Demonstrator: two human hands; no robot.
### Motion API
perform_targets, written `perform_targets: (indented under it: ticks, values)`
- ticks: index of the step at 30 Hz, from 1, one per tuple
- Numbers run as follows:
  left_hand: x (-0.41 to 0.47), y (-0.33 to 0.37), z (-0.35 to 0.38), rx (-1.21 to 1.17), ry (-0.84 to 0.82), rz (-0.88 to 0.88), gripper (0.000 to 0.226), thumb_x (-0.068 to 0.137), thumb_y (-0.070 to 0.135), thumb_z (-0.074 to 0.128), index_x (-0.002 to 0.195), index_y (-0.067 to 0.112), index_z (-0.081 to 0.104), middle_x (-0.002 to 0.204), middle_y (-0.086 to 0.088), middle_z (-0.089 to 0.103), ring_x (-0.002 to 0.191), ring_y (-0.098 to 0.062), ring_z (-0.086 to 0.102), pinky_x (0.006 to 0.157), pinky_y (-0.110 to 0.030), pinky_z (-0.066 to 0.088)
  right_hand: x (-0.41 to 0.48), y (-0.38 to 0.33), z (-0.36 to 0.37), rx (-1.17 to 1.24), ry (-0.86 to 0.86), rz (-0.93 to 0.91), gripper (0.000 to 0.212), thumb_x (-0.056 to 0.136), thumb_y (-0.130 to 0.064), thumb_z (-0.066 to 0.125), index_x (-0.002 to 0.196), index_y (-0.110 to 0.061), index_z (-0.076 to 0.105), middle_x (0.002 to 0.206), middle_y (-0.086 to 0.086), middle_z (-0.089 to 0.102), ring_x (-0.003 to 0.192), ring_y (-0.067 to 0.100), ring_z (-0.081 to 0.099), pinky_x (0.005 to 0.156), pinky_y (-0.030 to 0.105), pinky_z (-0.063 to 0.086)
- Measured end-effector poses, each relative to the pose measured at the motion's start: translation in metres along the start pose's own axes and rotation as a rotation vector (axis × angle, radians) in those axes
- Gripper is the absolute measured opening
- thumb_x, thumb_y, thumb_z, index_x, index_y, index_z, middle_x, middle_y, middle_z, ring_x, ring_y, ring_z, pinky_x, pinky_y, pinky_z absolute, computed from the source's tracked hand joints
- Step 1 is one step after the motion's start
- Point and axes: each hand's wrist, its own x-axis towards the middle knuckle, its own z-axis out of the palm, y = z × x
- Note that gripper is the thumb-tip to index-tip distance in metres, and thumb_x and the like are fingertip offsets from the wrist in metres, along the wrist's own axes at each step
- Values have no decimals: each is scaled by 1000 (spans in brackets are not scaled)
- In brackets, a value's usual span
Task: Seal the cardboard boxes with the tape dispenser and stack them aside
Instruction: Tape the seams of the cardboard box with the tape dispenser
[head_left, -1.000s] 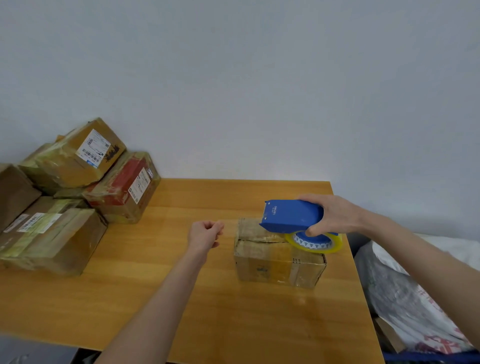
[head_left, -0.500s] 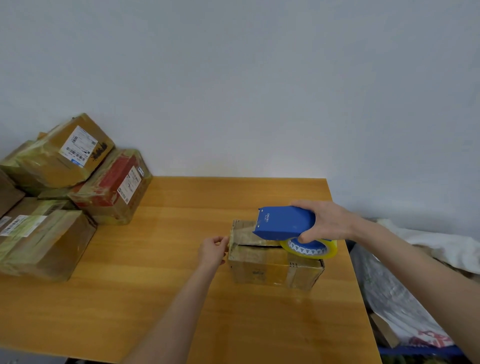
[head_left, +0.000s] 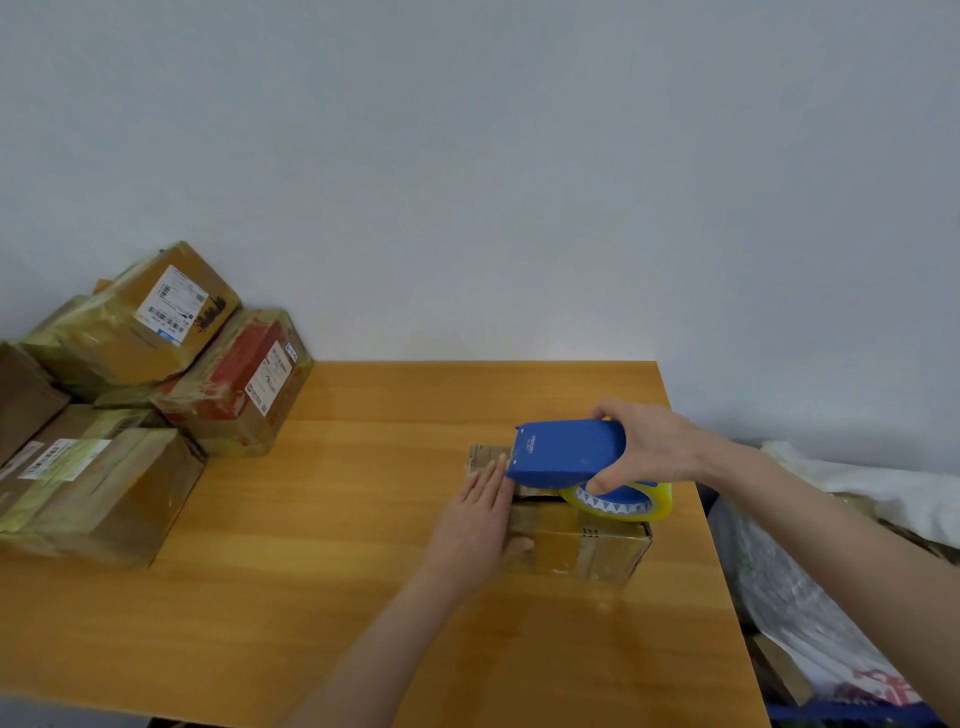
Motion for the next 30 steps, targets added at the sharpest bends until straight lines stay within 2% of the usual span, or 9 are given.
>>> perform_targets:
  ticks: [3,8,14,19,23,26,30]
  values:
    - [1,-1,2,83,-53,9,87,94,63,26,152,9,-10,160,-8,-15,147,-18,-14,121,-34,-3,-1,-2,2,-97,7,-29,67,64,-59,77,117,-35,45,105,-11,58,91,12,59,77,34,55]
    - [4,-4,6,116,-70,36,86,93,63,26,153,11,-5,158,-7,-17,146,-16,-15,121,-32,-4,-5,3,2,-96,9,-35,69,65,-58,74,125,-39,44,106,-14,56,94,12,56,77,34,54]
    - [1,-7,9,115,-65,67,80,94,60,21,145,15,-20,153,-2,-24,145,-13,-18,118,-29,-11,-9,8,-14,-77,-52,-3,56,58,-59,69,109,-41,53,96,-14,60,88,11,58,75,35,54]
    - [0,-10,11,108,-26,77,79,95,59,22,147,15,-17,150,0,-25,145,-12,-17,119,-30,-10,-15,8,-16,-22,-39,27,59,48,-66,61,99,-37,58,92,-9,63,84,12,61,78,39,55]
    - [-9,-23,14,149,-23,86,77,96,58,20,147,15,-17,152,0,-24,139,-12,-23,113,-28,-16,-15,0,-6,48,-40,16,48,61,-60,72,99,-34,59,93,-7,64,83,15,63,77,40,57]
    - [-14,-37,9,151,-34,29,77,96,57,21,149,14,-15,152,0,-24,142,-12,-20,113,-27,-15,-9,-16,5,-47,43,-6,53,65,-67,68,106,-36,56,94,-14,60,84,10,60,74,35,55]
    - [-16,-34,9,117,6,36,75,100,50,28,143,17,-24,153,0,-27,139,-13,-26,115,-28,-14,-5,-27,12,-132,72,13,58,68,-68,66,113,-35,51,99,-11,60,86,12,59,72,30,52]
